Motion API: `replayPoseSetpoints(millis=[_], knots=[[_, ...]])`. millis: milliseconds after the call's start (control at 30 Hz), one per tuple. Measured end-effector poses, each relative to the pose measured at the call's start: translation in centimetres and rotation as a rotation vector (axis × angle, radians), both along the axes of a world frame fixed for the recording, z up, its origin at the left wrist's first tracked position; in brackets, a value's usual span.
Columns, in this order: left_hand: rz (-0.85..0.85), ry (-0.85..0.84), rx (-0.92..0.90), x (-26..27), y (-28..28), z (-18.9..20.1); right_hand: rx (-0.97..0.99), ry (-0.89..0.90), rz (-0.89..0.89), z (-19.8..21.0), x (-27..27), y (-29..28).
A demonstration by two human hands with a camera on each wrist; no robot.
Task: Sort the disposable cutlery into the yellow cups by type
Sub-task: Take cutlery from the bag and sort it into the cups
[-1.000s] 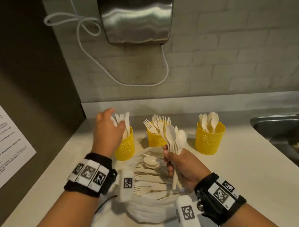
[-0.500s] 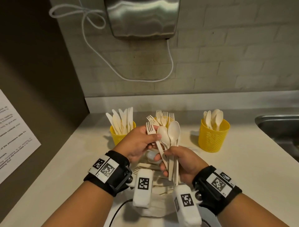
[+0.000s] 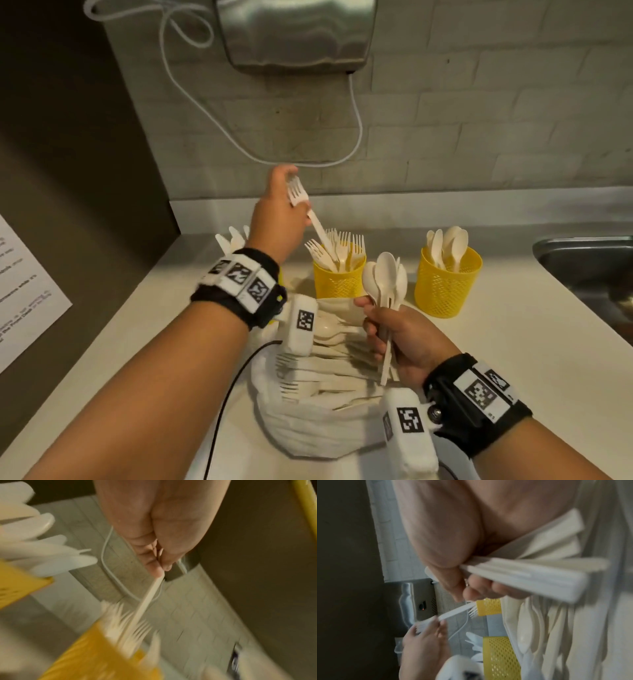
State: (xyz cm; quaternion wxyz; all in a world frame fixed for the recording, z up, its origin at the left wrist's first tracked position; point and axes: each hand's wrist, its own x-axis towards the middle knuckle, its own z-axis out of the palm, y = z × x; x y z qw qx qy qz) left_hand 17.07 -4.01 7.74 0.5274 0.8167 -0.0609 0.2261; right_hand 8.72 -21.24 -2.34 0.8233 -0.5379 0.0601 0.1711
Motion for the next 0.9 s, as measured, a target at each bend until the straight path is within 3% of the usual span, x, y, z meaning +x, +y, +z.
replayPoseSetpoints(millis=[167, 233, 367, 433, 567, 633, 767, 900], knots=[[-0.184, 0.206, 0.615, 1.7, -2.3, -4.7, -0.124, -0.077, 0.036, 0.0, -0.4, 0.6], [-0.246, 0.208, 0.733, 1.4, -2.4, -5.2, -0.186, -0.095, 0.048, -0.2, -0.5, 0.8], [-0.173, 0.106, 0.384, 0.0, -0.8, -3.3, -0.315, -0.137, 0.065, -0.3, -0.4, 1.0], [-0.289, 0.168, 0.242, -1.0, -0.2, -2.3, -0.336, -0.153, 0.121, -0.3, -0.3, 1.3], [-0.639, 0.510, 0.226, -2.6, -0.3, -1.7, -0.233, -0.107, 0.281, -0.2, -0.1, 2.0], [-0.726, 0.577, 0.198, -2.5, 0.3, -1.7, -0.213, -0.097, 0.358, -0.2, 0.0, 2.2], [-0.820, 0.605, 0.219, -2.3, 2.0, -1.8, -0.175, -0.074, 0.450, -0.4, 0.0, 2.3], [-0.745, 0.447, 0.227, -2.4, 2.3, -2.1, -0.102, -0.094, 0.469, -0.5, 0.5, 2.7]])
